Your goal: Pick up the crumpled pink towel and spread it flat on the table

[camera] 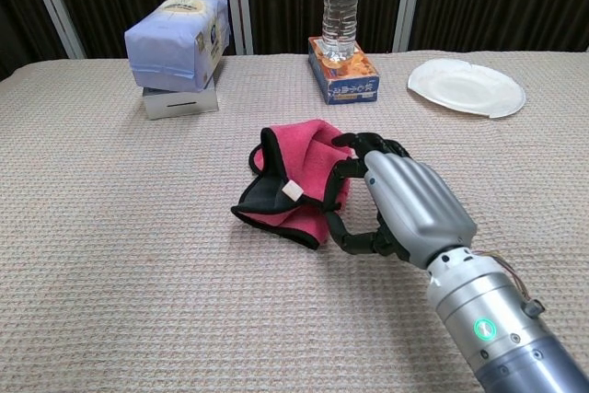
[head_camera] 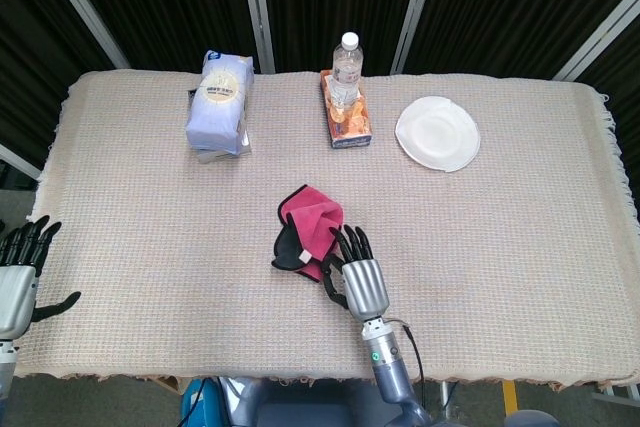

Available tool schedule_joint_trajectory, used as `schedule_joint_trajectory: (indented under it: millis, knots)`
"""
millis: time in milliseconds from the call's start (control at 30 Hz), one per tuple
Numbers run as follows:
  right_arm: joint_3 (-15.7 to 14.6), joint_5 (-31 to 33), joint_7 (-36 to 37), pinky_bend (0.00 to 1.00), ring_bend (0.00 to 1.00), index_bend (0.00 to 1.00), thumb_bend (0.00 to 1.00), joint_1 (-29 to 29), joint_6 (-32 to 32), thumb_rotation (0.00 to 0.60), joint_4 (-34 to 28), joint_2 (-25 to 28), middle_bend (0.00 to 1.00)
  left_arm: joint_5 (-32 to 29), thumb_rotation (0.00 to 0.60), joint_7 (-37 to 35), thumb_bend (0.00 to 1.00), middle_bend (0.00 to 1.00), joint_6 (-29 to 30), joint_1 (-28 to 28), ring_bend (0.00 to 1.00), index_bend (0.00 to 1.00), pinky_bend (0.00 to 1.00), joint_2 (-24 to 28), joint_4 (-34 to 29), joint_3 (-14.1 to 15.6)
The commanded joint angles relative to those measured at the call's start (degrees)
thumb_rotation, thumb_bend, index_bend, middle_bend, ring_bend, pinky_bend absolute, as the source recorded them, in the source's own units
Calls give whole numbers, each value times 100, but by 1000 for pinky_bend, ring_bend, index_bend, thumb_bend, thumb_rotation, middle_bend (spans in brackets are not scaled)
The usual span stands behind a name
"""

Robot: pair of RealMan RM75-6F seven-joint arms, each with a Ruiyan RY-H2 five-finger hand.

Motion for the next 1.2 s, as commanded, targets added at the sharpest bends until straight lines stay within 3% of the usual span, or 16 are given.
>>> schedule_joint_trajectory:
  millis: [33,433,600,833,1200]
  knots:
    - [-2,9,2,0,8,559,466,3,6,600,-10,3,150,9,600,2,28,0,6,-1,0,0,0,-4,1,2]
    - [-15,-1,-15,0,10,584,468,19,62,600,-124,76,160,30,600,5,28,0,21,1,0,0,0,-12,0,13]
    - [117,-131,-165,0,11,583,468,142,165,600,-387,214,160,20,600,3,28,0,19,1,0,0,0,-15,8,12]
    - [550,-182,-883,0,10,583,467,470,52,600,-1054,523,160,-7,600,42,28,0,-14,-12,0,0,0,-34,21,11]
    - [1502,139,-1739,0,10,583,468,980,-276,600,-1907,1025,162,-194,600,152,28,0,-157,-80,0,0,0,-91,44,-57]
